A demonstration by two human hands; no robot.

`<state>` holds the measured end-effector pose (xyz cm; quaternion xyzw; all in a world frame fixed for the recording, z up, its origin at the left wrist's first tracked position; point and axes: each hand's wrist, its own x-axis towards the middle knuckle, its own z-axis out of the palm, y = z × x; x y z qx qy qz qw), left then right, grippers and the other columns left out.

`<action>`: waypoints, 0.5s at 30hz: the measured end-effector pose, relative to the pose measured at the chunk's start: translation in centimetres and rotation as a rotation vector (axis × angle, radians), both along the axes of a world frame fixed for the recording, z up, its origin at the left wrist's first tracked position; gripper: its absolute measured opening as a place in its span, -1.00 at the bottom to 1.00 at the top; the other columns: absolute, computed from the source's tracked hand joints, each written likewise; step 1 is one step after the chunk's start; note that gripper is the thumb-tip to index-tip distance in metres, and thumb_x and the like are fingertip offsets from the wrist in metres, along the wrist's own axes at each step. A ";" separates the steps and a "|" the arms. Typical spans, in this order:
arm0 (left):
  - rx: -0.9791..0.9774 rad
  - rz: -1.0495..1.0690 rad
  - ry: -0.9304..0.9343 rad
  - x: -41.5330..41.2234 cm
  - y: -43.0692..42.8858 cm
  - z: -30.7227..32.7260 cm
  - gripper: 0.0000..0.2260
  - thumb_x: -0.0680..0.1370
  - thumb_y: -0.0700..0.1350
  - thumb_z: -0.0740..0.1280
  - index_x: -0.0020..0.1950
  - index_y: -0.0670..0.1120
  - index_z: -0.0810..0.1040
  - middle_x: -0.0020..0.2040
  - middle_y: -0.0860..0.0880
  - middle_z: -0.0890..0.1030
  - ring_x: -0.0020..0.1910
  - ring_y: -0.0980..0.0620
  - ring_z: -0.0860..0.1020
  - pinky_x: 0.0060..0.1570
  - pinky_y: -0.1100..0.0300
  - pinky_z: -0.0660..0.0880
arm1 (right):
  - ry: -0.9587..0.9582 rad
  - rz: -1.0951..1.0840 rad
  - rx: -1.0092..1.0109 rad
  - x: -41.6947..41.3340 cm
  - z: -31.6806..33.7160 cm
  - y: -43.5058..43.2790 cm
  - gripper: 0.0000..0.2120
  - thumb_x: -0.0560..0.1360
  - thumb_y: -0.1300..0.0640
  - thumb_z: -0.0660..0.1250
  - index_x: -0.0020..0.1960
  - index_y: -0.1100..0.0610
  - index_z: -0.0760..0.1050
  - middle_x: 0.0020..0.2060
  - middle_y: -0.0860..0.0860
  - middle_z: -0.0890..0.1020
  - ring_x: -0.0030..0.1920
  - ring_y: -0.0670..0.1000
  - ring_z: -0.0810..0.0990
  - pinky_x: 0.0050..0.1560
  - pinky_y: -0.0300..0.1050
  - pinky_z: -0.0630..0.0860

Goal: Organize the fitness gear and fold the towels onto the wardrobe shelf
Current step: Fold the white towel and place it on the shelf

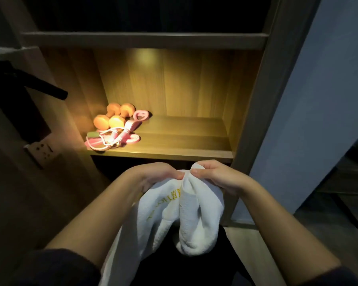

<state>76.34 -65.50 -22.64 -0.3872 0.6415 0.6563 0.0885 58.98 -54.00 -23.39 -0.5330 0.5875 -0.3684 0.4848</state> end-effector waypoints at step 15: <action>-0.081 0.178 0.019 0.5 4.6 -12.7 -0.74 0.40 0.04 0.46 -0.04 -0.11 0.70 -0.06 -0.05 0.72 -0.05 -0.01 0.68 0.00 0.04 0.59 | 0.182 -0.356 0.106 2.9 -12.8 3.3 -0.74 0.58 -0.04 0.24 -0.25 -0.04 0.52 -0.35 -0.17 0.60 -0.28 -0.17 0.54 -0.22 -0.14 0.40</action>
